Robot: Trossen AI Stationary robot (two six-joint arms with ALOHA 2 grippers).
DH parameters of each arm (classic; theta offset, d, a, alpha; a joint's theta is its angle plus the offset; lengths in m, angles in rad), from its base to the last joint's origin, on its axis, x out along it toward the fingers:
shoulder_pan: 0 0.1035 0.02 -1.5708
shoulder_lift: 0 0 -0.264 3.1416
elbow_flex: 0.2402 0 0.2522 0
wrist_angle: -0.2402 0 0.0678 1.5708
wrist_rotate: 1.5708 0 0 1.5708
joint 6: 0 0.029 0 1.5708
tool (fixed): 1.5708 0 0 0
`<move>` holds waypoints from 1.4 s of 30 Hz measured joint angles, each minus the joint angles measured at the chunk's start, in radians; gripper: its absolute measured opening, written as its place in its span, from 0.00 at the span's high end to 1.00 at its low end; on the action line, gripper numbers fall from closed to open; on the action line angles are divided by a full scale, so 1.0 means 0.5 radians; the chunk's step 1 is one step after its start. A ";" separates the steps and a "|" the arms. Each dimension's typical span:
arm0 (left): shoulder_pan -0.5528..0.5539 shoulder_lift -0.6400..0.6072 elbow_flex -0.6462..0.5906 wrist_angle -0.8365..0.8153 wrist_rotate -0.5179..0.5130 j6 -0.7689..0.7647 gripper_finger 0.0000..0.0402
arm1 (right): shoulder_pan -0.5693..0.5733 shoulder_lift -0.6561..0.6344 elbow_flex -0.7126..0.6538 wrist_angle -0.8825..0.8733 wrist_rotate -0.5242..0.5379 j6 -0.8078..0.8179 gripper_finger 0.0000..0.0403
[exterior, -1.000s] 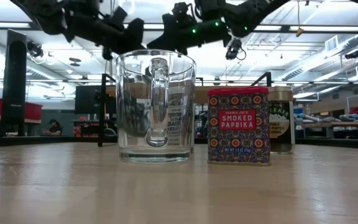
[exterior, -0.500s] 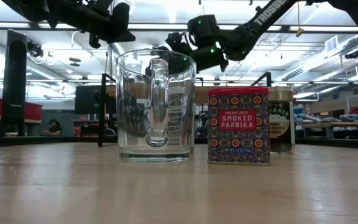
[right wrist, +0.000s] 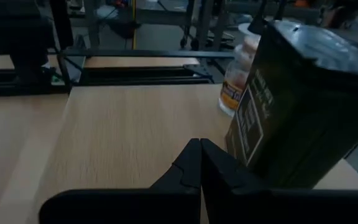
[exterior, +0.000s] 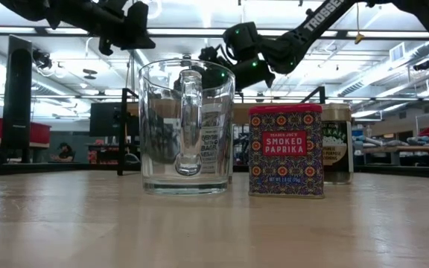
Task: Shelf spices
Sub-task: Put the black seasoning can on the shelf
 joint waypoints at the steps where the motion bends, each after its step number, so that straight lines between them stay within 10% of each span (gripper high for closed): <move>1: 0.000 0.001 0.000 0.001 0.000 0.001 1.00 | 0.000 0.000 0.000 0.000 0.003 -0.008 1.00; 42: 0.000 0.002 0.000 -0.056 0.000 -0.008 1.00 | -0.089 -0.002 0.002 -0.084 0.099 -0.071 1.00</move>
